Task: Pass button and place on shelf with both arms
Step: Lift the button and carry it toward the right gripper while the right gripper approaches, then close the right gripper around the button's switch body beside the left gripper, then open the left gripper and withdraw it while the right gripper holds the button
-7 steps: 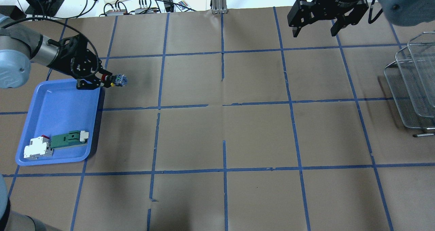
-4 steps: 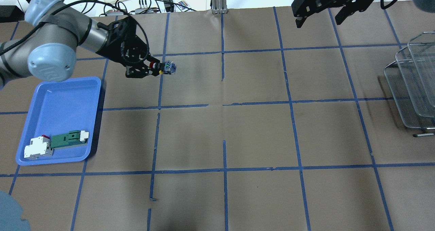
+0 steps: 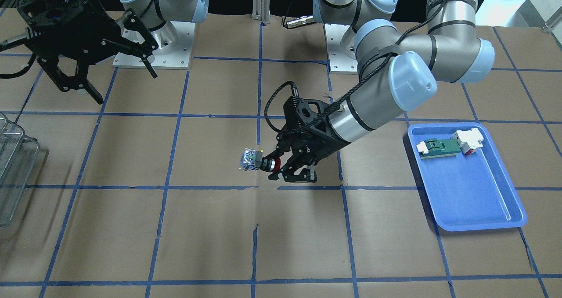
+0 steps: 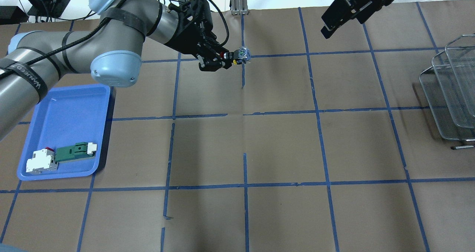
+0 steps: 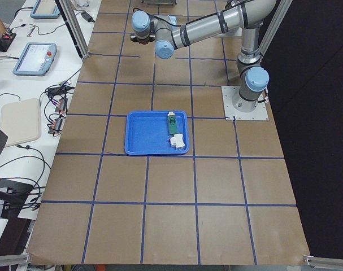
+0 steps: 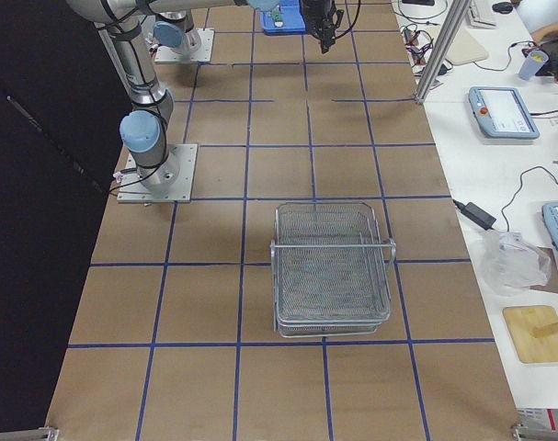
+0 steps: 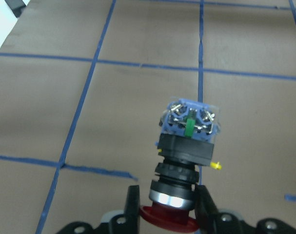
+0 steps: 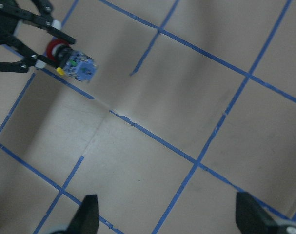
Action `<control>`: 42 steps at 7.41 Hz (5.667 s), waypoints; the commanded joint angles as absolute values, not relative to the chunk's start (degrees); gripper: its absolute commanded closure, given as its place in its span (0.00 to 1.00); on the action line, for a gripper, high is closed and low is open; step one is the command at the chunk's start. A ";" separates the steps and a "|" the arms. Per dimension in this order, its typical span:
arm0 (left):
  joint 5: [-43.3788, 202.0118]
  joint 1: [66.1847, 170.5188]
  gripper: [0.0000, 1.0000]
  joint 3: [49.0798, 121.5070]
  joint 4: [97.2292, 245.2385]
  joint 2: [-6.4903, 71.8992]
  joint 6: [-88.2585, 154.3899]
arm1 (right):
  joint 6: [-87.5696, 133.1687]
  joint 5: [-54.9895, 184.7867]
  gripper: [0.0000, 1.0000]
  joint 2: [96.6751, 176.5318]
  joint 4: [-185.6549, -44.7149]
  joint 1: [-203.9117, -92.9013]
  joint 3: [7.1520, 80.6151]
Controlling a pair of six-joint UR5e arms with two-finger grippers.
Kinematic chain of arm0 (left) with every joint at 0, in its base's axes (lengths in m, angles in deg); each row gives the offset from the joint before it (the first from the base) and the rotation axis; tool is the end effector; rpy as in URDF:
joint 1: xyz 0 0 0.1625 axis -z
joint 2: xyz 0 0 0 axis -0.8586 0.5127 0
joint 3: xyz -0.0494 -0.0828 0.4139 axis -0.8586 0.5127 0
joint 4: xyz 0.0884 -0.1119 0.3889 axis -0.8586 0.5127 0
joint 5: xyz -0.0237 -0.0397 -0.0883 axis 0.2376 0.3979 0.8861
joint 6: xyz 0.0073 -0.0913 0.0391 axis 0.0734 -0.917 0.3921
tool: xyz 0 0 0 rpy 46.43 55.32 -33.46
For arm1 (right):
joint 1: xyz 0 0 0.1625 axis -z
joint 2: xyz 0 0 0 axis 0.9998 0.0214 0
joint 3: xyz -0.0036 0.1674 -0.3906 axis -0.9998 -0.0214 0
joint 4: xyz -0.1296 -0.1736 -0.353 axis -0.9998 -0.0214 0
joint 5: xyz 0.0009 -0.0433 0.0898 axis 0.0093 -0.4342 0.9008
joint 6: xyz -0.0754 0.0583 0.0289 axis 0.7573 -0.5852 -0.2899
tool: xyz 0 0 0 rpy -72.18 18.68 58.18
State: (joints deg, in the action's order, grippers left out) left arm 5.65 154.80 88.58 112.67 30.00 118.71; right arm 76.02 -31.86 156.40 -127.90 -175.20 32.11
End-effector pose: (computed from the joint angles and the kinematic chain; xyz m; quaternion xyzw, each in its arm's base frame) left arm -0.2527 -0.5802 0.3697 -0.6079 -0.7195 0.2515 0.2224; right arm 0.1295 -0.5118 0.5643 -0.2911 0.9438 -0.1129 0.1089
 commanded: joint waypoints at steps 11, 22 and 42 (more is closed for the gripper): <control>8.65 165.33 1.00 84.06 111.91 28.49 103.26 | 139.50 -17.36 0.00 156.44 -119.65 -167.35 37.81; 8.74 169.02 1.00 85.11 111.03 24.89 99.92 | 137.83 -11.12 0.66 156.36 -120.00 -170.25 39.92; 8.04 169.11 0.43 85.47 110.24 21.81 97.28 | 130.27 -14.28 1.00 159.70 -116.93 -170.16 39.83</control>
